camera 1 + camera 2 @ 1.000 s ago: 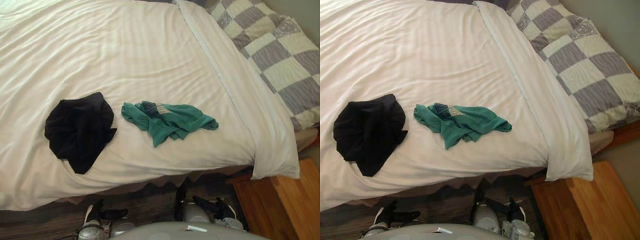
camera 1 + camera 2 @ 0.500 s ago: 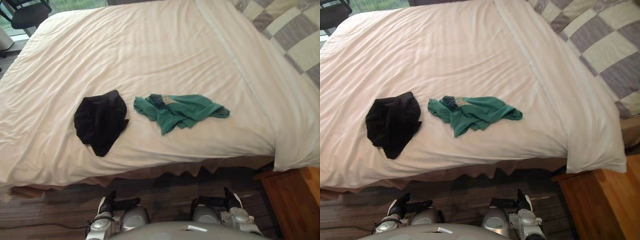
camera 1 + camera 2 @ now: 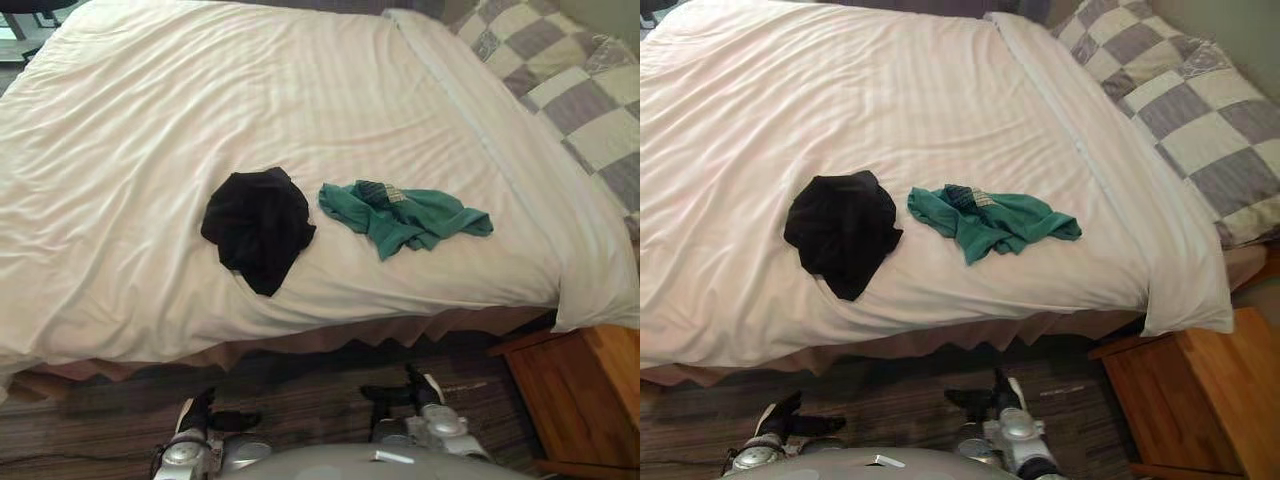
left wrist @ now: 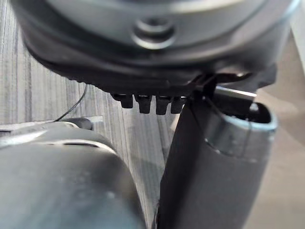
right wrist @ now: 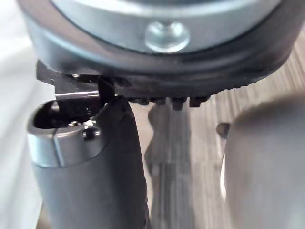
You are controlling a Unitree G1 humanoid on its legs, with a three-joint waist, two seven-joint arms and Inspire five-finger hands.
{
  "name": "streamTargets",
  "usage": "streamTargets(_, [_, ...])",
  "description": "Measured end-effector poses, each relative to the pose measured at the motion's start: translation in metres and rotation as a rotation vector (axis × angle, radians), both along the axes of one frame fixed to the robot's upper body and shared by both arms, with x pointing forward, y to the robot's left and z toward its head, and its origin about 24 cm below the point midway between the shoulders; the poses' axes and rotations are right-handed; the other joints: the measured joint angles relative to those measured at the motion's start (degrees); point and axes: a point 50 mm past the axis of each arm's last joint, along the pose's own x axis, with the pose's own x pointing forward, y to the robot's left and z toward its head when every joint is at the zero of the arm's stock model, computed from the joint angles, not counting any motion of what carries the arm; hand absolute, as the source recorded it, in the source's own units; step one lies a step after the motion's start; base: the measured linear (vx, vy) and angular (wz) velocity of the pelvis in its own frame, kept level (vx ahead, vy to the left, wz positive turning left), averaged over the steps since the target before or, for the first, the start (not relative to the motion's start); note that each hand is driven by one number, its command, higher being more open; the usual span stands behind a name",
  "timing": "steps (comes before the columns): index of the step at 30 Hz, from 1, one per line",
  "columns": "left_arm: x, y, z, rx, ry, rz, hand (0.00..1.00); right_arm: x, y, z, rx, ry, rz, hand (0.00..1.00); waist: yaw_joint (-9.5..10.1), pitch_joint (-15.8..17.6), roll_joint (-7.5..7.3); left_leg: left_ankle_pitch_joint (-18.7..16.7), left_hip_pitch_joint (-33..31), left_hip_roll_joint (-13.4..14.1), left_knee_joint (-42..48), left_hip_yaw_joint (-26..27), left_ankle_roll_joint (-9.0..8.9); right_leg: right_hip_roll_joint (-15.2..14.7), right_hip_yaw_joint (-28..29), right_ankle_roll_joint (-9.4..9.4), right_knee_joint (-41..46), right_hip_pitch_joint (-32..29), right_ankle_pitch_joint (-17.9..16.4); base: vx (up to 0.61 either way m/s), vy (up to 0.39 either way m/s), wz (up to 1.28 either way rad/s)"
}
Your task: Tidy up the quilt and then pick up the clothes from the bed and put them into the laundry hamper
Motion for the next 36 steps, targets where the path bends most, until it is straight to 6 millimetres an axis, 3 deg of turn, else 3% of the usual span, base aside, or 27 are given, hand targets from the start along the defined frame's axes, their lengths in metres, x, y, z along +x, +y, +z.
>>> streamTargets(1, [0.001, 0.000, 0.000, 0.001, -0.004, 0.000, 1.00, 0.006, 0.013, 0.002, 0.024, -0.017, 0.044, 1.00, -0.07, -0.3, 0.59, 1.5, -0.5, -0.3, -1.5, 1.1, 0.17, 0.8, -3.1, -1.70, 0.5, -1.6, 0.1, -0.10, 0.094, -0.63])
streamTargets(3, [0.009, -0.004, 0.001, -0.003, -0.024, -0.003, 1.00, 0.010, 0.026, 0.004, 0.053, -0.029, 0.055, 1.00, -0.53, 0.3, 1.64, 3.5, -1.1, -0.3, -3.9, 0.3, 0.52, 2.6, -3.7, -2.41, 0.0, -1.8, -1.7, -0.06, 0.011, 0.11])
streamTargets(5, [0.022, -0.012, 0.004, -0.020, -0.061, -0.018, 1.00, 0.012, 0.027, 0.005, 0.063, -0.039, 0.037, 1.00, -1.11, 0.8, 2.78, 5.5, -1.8, 0.5, -6.2, -2.8, 0.84, 5.6, 2.0, -0.46, 0.3, -1.7, -5.1, -0.06, -0.051, 0.66])
streamTargets(7, [0.030, -0.030, 0.003, -0.066, -0.079, -0.023, 1.00, 0.011, 0.016, 0.004, 0.070, -0.031, -0.096, 1.00, -0.48, 0.5, 3.94, 7.1, -1.7, 0.3, -8.8, -4.0, 2.92, 6.1, 0.9, 0.28, -0.9, -0.5, -5.8, -0.03, -0.083, 0.56])
streamTargets(9, [0.025, -0.045, -0.001, -0.108, -0.063, -0.024, 1.00, 0.009, 0.006, 0.003, 0.072, -0.023, -0.193, 1.00, -0.68, 0.2, 4.19, 8.4, -1.7, -1.3, -10.5, -4.5, 4.55, 5.4, 0.1, 1.14, -3.4, 1.4, -5.3, 0.02, -0.022, 0.56])
streamTargets(12, [0.026, -0.047, -0.001, -0.097, -0.066, -0.037, 1.00, -0.001, -0.015, -0.002, 0.041, 0.016, -0.289, 1.00, -0.42, -0.3, 3.38, 9.7, -1.0, -2.8, -12.8, -7.4, 3.96, 4.6, -1.4, 1.74, -5.9, 4.7, -4.9, 0.08, 0.025, 0.61])
streamTargets(15, [0.017, -0.030, -0.003, -0.063, -0.044, 0.077, 1.00, -0.017, -0.024, -0.008, 0.045, 0.063, -0.406, 1.00, -0.25, -1.3, 1.72, 9.8, -0.1, -3.5, -13.5, -8.4, 3.90, 4.0, -3.0, 1.79, -7.3, 7.6, -4.6, 0.13, 0.036, 0.36])
streamTargets(18, [0.005, -0.016, -0.005, -0.040, -0.015, 0.198, 1.00, -0.045, -0.038, -0.015, 0.039, 0.125, -0.557, 1.00, -0.30, -2.0, 1.28, 9.8, 0.3, -3.7, -13.5, -8.5, 3.90, 3.7, -3.6, 1.38, -7.3, 9.1, -5.1, 0.10, 0.016, 0.27])
streamTargets(21, [-0.019, 0.003, -0.007, -0.028, 0.009, 0.400, 1.00, -0.077, -0.060, -0.019, 0.035, 0.178, -0.832, 1.00, -0.45, -2.4, 1.23, 9.8, 0.6, -3.8, -13.4, -7.7, 3.90, 3.6, -3.6, 1.32, -7.3, 9.5, -5.2, 0.07, 0.009, 0.07])
streamTargets(23, [-0.045, 0.023, -0.006, -0.021, 0.014, 0.621, 1.00, -0.112, -0.080, -0.020, 0.031, 0.215, -1.072, 1.00, -0.34, -3.2, 1.69, 9.8, 0.7, -3.8, -13.5, -6.5, 3.89, 3.5, -3.6, 1.24, -7.2, 9.6, -5.2, 0.04, 0.007, -0.01])
streamTargets(26, [-0.087, 0.065, 0.005, 0.041, -0.019, 0.955, 1.00, -0.165, -0.108, -0.014, 0.002, 0.225, -1.441, 1.00, -0.75, -5.6, 2.90, 9.5, 1.6, -3.8, -15.5, -5.1, 3.51, 3.4, -3.7, 1.73, -7.1, 9.5, -6.4, 0.02, 0.005, -0.01])
streamTargets(28, [-0.092, 0.093, 0.018, 0.113, -0.059, 1.007, 1.00, -0.180, -0.121, -0.008, -0.061, 0.226, -1.494, 1.00, -0.56, -6.4, 3.04, 9.5, 2.2, -3.8, -16.5, -4.3, 3.35, 3.4, -3.5, 2.06, -7.1, 9.5, -6.8, -0.01, -0.002, -0.03])
streamTargets(31, [-0.082, 0.141, 0.050, 0.231, -0.208, 1.057, 1.00, -0.173, -0.150, 0.005, -0.131, 0.118, -1.536, 1.00, -0.55, -9.1, 3.36, 9.7, 1.9, -3.8, -16.6, -3.7, 3.10, 3.4, -3.0, 2.29, -7.1, 8.8, -7.1, -0.04, -0.005, -0.07])
streamTargets(32, [-0.082, 0.141, 0.050, 0.231, -0.208, 1.057, 1.00, -0.173, -0.150, 0.005, -0.131, 0.118, -1.536, 1.00, -0.55, -9.1, 3.36, 9.7, 1.9, -3.8, -16.6, -3.7, 3.10, 3.4, -3.0, 2.29, -7.1, 8.8, -7.1, -0.04, -0.006, -0.06])
streamTargets(33, [-0.060, 0.172, 0.084, 0.310, -0.368, 1.022, 1.00, -0.155, -0.175, 0.022, -0.182, -0.025, -1.512, 1.00, -0.67, -11.0, 3.32, 9.7, 1.5, -3.8, -16.5, -3.7, 2.99, 3.4, -2.7, 2.29, -7.0, 8.3, -7.1, -0.03, -0.004, 0.01])
streamTargets(34, [-0.043, 0.187, 0.106, 0.342, -0.482, 1.003, 1.00, -0.145, -0.188, 0.033, -0.216, -0.101, -1.496, 1.00, -0.72, -11.8, 3.08, 9.8, 1.2, -3.8, -16.5, -3.7, 2.85, 3.3, -2.7, 2.27, -7.0, 8.1, -7.1, 0.00, 0.000, 0.00])
streamTargets(36, [0.005, 0.212, 0.172, 0.353, -0.876, 0.927, 1.00, -0.113, -0.216, 0.066, -0.302, -0.308, -1.414, 1.00, -0.28, -12.5, 2.52, 10.1, 0.8, -3.8, -16.5, -3.8, 2.54, 3.3, -2.6, 2.16, -6.8, 7.7, -7.2, -0.03, -0.002, 0.04])
